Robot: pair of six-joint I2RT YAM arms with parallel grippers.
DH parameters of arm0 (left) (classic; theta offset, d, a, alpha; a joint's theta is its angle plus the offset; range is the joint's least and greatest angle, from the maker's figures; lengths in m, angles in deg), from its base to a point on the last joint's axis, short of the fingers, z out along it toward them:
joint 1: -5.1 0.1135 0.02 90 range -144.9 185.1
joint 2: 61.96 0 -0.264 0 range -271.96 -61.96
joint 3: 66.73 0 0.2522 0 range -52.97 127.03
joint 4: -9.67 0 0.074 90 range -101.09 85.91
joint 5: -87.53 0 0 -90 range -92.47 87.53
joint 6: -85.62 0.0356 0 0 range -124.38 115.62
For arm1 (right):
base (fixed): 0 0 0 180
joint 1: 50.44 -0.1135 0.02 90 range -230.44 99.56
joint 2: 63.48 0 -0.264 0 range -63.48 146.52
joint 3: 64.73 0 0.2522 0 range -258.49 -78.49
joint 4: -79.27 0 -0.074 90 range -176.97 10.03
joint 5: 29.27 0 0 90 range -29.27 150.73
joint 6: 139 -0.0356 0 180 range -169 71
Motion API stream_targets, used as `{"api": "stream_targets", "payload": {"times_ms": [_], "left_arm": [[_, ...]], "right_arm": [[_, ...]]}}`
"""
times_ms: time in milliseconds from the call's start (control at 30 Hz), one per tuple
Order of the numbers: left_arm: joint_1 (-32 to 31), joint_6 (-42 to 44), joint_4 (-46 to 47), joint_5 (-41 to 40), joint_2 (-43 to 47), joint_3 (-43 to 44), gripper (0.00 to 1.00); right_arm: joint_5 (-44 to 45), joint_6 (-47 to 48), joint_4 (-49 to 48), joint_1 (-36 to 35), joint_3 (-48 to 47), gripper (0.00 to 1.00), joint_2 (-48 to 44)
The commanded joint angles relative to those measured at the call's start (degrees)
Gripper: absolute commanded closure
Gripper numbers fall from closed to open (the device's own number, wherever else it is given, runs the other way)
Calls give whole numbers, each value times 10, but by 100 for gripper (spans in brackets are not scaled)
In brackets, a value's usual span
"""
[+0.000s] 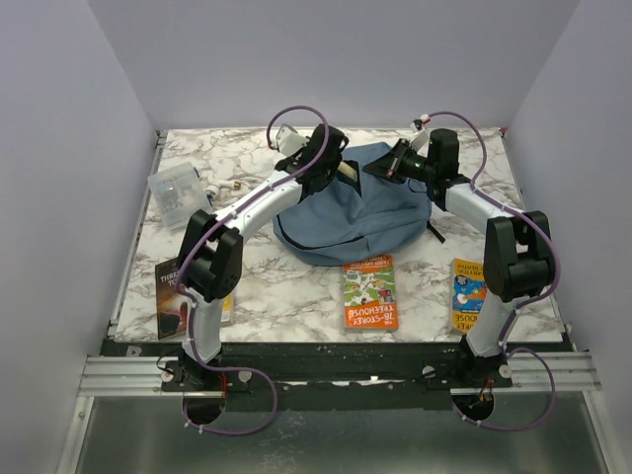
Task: Pack the student bag
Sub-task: Place the stationery in the student bag.
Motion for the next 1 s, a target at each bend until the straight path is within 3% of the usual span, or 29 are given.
{"api": "stream_targets", "payload": {"times_ms": [0,100,200,267,333,467,633,967], "left_arm": [[-17,8,-17,37,-34,42,100],[-20,25,-17,70,-47,56,98],[-20,44,-17,113,-45,55,88],[-19,74,-13,144,-36,50,75],[-16,103,-10,164,-20,38,55],[-5,153,22,213,30,-14,28],[21,196,63,261,92,-91,24],[69,271,50,353,81,-83,39]], "right_arm": [[-24,-12,-34,-5,2,99,-18],[-25,-11,-33,-5,0,99,-17],[-22,-6,-30,-5,1,99,-20],[-22,-5,-28,-5,0,99,-22],[-22,-5,-27,-5,-1,99,-23],[-22,-6,-28,-5,-2,99,-18],[-26,-10,-33,-5,-2,99,-14],[-26,-10,-33,-5,-2,99,-14]]}}
